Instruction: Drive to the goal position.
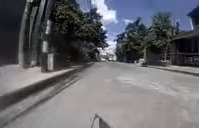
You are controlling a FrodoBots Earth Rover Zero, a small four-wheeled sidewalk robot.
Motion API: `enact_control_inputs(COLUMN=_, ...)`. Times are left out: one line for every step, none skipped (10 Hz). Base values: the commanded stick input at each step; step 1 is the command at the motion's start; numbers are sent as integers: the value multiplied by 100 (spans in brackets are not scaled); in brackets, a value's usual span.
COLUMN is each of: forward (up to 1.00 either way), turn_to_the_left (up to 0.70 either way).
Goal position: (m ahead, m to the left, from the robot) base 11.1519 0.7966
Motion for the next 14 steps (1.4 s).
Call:
enact_control_inputs(forward=100, turn_to_the_left=-6)
enact_control_inputs(forward=100, turn_to_the_left=-12)
enact_control_inputs(forward=100, turn_to_the_left=-16)
enact_control_inputs(forward=100, turn_to_the_left=-18)
enact_control_inputs(forward=100, turn_to_the_left=-17)
enact_control_inputs(forward=100, turn_to_the_left=-3)
enact_control_inputs(forward=100, turn_to_the_left=-1)
enact_control_inputs(forward=100, turn_to_the_left=-2)
enact_control_inputs(forward=100, turn_to_the_left=-2)
enact_control_inputs(forward=100, turn_to_the_left=-2)
enact_control_inputs(forward=100, turn_to_the_left=-2)
enact_control_inputs(forward=100, turn_to_the_left=0)
enact_control_inputs(forward=100, turn_to_the_left=0)
enact_control_inputs(forward=100, turn_to_the_left=0)
